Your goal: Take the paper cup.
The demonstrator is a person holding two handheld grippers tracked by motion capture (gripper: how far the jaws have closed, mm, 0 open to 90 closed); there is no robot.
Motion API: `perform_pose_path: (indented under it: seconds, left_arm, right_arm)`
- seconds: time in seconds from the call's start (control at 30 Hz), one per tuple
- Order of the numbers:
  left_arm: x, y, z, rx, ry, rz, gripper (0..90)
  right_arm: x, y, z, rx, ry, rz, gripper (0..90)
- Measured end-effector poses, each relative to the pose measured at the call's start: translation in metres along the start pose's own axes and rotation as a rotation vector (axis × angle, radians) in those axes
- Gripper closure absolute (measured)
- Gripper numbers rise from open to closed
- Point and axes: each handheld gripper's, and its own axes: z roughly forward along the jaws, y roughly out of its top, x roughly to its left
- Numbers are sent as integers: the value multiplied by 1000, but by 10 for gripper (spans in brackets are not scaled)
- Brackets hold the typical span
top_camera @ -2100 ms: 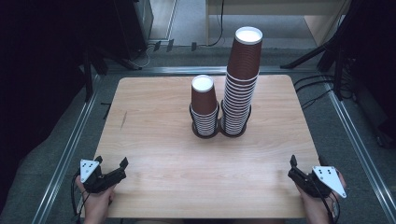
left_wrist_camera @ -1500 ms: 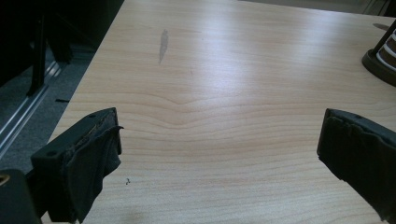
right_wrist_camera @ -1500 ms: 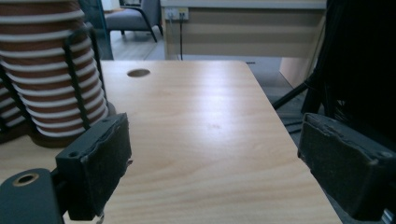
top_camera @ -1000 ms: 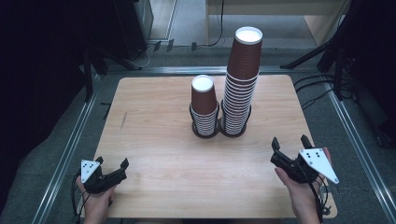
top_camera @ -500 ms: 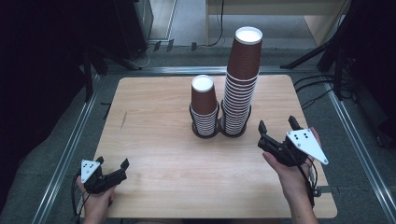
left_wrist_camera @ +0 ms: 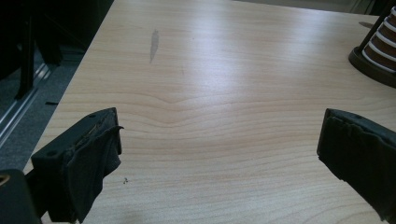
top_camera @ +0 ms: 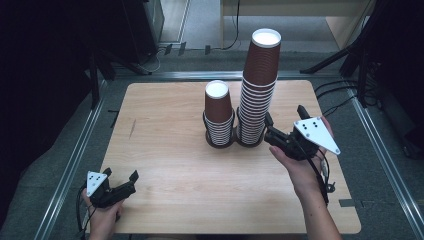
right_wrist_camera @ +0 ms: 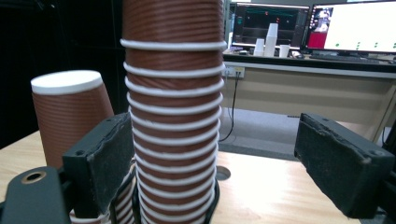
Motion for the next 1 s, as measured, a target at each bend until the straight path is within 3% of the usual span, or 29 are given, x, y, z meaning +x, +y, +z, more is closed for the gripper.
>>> perform_pose_path:
  seconds: [1.0]
  left_arm:
    - [1, 0, -1, 2, -21, 1, 0]
  right_arm:
    - [18, 52, 51, -9, -2, 16, 123]
